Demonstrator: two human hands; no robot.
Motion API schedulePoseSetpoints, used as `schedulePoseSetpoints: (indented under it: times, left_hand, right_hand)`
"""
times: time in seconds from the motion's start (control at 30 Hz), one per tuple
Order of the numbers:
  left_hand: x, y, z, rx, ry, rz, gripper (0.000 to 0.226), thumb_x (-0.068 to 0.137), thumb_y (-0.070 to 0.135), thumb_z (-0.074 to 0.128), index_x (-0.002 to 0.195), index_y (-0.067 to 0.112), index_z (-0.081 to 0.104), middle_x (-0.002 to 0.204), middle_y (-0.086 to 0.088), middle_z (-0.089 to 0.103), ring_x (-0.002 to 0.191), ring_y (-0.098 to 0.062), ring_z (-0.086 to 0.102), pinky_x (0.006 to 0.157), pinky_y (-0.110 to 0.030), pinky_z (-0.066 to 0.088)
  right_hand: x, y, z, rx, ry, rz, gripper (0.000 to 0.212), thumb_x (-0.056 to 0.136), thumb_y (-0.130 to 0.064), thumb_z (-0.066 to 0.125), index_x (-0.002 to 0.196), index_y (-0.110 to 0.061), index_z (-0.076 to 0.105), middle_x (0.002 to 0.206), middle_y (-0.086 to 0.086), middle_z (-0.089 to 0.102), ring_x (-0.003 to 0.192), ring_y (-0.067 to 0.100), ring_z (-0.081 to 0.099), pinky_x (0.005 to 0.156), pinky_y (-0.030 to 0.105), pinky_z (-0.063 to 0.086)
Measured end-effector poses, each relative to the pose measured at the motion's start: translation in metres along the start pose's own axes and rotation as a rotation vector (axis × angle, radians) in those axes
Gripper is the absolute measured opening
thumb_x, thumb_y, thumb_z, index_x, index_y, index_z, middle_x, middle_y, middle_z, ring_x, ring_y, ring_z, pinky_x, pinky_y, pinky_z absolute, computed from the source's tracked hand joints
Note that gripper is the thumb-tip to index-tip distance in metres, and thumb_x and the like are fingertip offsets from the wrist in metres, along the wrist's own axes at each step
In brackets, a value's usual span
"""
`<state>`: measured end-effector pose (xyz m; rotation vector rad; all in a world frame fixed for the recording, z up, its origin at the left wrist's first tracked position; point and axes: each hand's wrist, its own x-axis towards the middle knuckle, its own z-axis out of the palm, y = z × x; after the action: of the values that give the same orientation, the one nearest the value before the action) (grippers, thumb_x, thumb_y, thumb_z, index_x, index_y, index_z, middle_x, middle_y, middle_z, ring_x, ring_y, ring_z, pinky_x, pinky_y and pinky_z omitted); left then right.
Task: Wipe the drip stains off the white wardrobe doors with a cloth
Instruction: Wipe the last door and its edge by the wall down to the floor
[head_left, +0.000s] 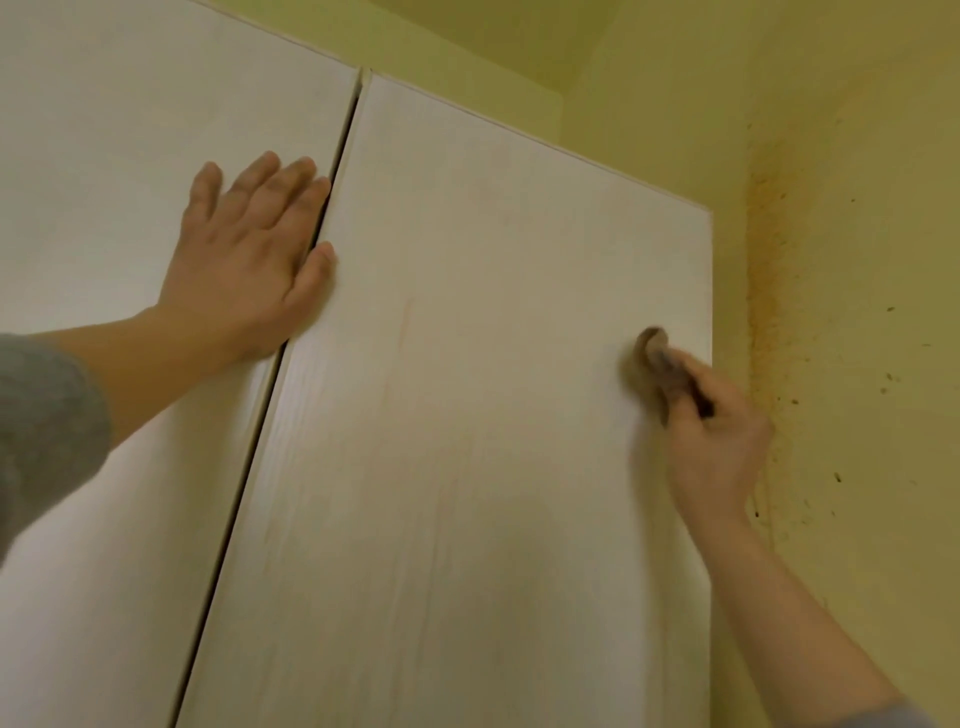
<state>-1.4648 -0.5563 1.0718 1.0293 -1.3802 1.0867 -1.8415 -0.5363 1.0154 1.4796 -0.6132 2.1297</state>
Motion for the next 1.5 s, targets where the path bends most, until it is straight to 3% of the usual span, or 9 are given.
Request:
schedulePoseSetpoints:
  times: [0.2,0.33,0.47,0.63,0.77,0.93,1.1,1.3,1.5]
  left_hand:
    - [0.000,0.000,0.000,-0.005,-0.001,0.004,0.069,0.096,0.048,0.014,0.156,0.015,0.024,0.164,-0.005,0.020,0.152,-0.022,0.008,0.123,-0.050,-0.001]
    - [-0.001,0.000,0.001,0.014,-0.036,-0.001,0.070,0.097,0.050,0.011,0.158,0.017,0.019,0.166,-0.003,0.014,0.153,-0.020,0.004,0.123,-0.049,-0.003]
    - [0.000,-0.009,-0.006,-0.060,-0.119,0.042,0.074,0.095,0.058,0.007,0.159,0.021,0.009,0.167,0.000,0.006,0.154,-0.018,-0.002,0.123,-0.045,-0.008]
    - [-0.043,-0.032,-0.023,0.009,-0.063,0.131,0.073,0.098,0.055,0.014,0.159,0.016,0.004,0.167,-0.003,-0.001,0.154,-0.022,-0.006,0.121,-0.045,-0.012]
    - [-0.080,-0.048,-0.021,0.073,-0.103,0.069,0.070,0.100,0.051,0.015,0.159,0.013,0.008,0.167,-0.006,0.003,0.154,-0.024,-0.005,0.121,-0.047,-0.014]
    - [-0.084,-0.051,-0.019,0.066,-0.087,0.048,0.067,0.100,0.045,0.015,0.158,0.012,0.015,0.166,-0.006,0.010,0.154,-0.025,0.001,0.122,-0.050,-0.007]
    - [-0.085,-0.055,-0.018,0.040,-0.068,0.066,0.065,0.100,0.041,0.017,0.159,0.013,0.015,0.166,-0.005,0.009,0.154,-0.024,0.000,0.122,-0.049,-0.006]
    - [-0.084,-0.058,-0.014,0.049,-0.049,0.077,0.066,0.100,0.042,0.017,0.158,0.012,0.015,0.166,-0.007,0.009,0.154,-0.027,0.002,0.122,-0.049,-0.005]
    - [-0.085,-0.056,-0.017,0.056,-0.069,0.069,0.067,0.099,0.042,0.015,0.159,0.012,0.013,0.167,-0.007,0.006,0.154,-0.026,-0.002,0.122,-0.047,-0.009]
  right_hand:
    - [0.046,-0.037,0.040,0.058,-0.040,-0.026,0.036,0.088,0.002,0.057,0.118,-0.013,0.071,0.112,-0.007,0.070,0.107,0.004,0.065,0.097,0.034,0.053]
    - [0.015,-0.066,0.067,0.014,-0.146,-0.172,0.040,0.085,0.005,0.058,0.117,-0.015,0.071,0.108,-0.017,0.066,0.101,-0.012,0.060,0.094,0.013,0.047]
    - [-0.009,-0.075,0.079,0.021,-0.174,-0.134,0.042,0.083,0.009,0.058,0.116,-0.014,0.071,0.105,-0.024,0.062,0.097,-0.020,0.056,0.093,0.007,0.044]
    - [-0.018,-0.099,0.093,0.061,-0.178,-0.093,0.038,0.085,0.007,0.059,0.116,-0.012,0.072,0.110,-0.009,0.069,0.103,-0.001,0.064,0.096,0.020,0.050]
    - [-0.026,-0.124,0.123,0.025,-0.223,-0.255,0.038,0.084,0.006,0.058,0.115,-0.013,0.072,0.112,-0.005,0.071,0.106,0.010,0.064,0.097,0.026,0.050]
    - [-0.028,-0.142,0.165,-0.086,-0.265,-0.364,0.045,0.081,0.005,0.051,0.115,-0.015,0.072,0.108,-0.003,0.072,0.105,0.016,0.057,0.089,0.004,0.036]
    - [-0.034,-0.133,0.190,-0.161,-0.269,-0.341,0.042,0.084,0.000,0.052,0.117,-0.016,0.071,0.113,-0.002,0.071,0.109,0.018,0.059,0.091,-0.002,0.028]
    - [-0.089,-0.122,0.176,-0.118,-0.290,-0.444,0.042,0.080,0.007,0.053,0.112,-0.011,0.073,0.115,-0.001,0.071,0.109,0.019,0.059,0.101,0.015,0.039]
    - [-0.147,-0.113,0.141,-0.100,-0.383,-0.471,0.036,0.086,-0.002,0.049,0.109,-0.012,0.074,0.114,-0.004,0.071,0.108,0.016,0.059,0.096,0.028,0.050]
